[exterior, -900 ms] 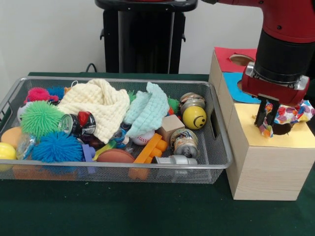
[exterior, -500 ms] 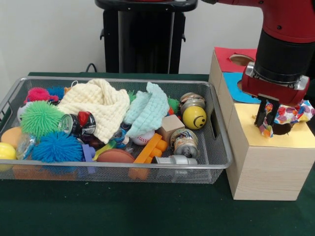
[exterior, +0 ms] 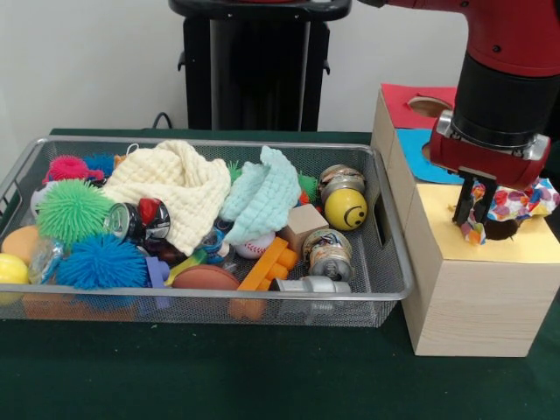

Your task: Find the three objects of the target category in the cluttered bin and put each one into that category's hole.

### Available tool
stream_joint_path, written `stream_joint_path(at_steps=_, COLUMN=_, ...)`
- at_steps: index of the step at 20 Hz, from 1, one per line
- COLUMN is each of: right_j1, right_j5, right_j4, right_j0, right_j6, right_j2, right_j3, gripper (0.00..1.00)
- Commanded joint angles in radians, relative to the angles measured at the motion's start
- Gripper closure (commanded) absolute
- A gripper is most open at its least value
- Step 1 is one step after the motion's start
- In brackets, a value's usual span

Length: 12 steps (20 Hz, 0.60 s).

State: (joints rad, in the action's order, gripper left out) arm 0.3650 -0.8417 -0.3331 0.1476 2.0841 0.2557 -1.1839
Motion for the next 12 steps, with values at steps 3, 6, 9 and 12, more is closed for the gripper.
stream_joint_path(at_steps=3, right_j1=-0.063, right_j5=-0.033, right_j4=0.028, right_j0=0.007, right_j6=0.117, right_j2=-0.087, right_j3=-0.079, gripper=1.0)
stream_joint_path(at_steps=6, right_j1=-0.06, right_j5=0.011, right_j4=0.07, right_j0=0.011, right_j6=0.057, right_j2=-0.083, right_j3=-0.071, gripper=1.0)
stream_joint_path(at_steps=9, right_j1=-0.059, right_j5=0.052, right_j4=0.118, right_j0=0.013, right_j6=-0.004, right_j2=-0.079, right_j3=-0.055, gripper=1.0)
stream_joint_path(at_steps=12, right_j1=-0.058, right_j5=0.083, right_j4=0.15, right_j0=0.004, right_j6=-0.049, right_j2=-0.09, right_j3=-0.049, gripper=1.0)
